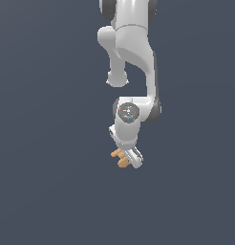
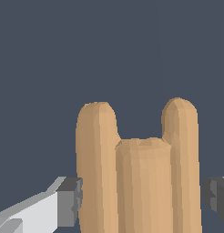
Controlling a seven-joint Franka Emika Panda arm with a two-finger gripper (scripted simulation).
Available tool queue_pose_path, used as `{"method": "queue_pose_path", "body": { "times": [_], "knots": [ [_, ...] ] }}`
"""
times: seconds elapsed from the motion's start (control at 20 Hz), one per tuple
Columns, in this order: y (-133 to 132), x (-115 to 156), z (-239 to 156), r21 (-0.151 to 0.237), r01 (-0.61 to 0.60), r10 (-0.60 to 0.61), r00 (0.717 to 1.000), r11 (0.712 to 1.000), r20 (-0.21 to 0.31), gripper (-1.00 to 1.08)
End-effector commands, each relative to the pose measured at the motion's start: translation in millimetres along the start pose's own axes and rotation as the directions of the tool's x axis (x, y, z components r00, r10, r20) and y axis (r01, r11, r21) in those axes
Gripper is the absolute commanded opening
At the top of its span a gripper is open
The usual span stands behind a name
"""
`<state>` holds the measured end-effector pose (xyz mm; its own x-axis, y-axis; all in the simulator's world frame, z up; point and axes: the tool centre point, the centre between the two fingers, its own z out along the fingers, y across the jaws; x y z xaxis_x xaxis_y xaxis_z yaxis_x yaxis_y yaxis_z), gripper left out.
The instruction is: Pick up the object and move it to a goal position.
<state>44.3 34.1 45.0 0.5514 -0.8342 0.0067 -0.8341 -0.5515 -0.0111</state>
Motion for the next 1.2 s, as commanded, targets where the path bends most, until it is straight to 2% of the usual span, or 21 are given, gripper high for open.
{"method": "queue_pose_path", "body": {
  "times": [0.0, 0.65, 0.9, 1.15],
  "knots": [
    [3.3, -17.7, -2.7, -0.001, 0.001, -0.001, 1.000, 1.000, 0.001, -1.00],
    [22.8, -121.0, -19.2, -0.008, 0.001, -0.001, 1.000, 1.000, 0.005, -1.00],
    [26.2, -144.0, -23.0, -0.010, 0.001, -0.001, 1.000, 1.000, 0.006, -1.00],
    [26.5, -152.2, -24.4, -0.011, 0.001, -0.001, 1.000, 1.000, 0.007, -1.00]
  ]
}}
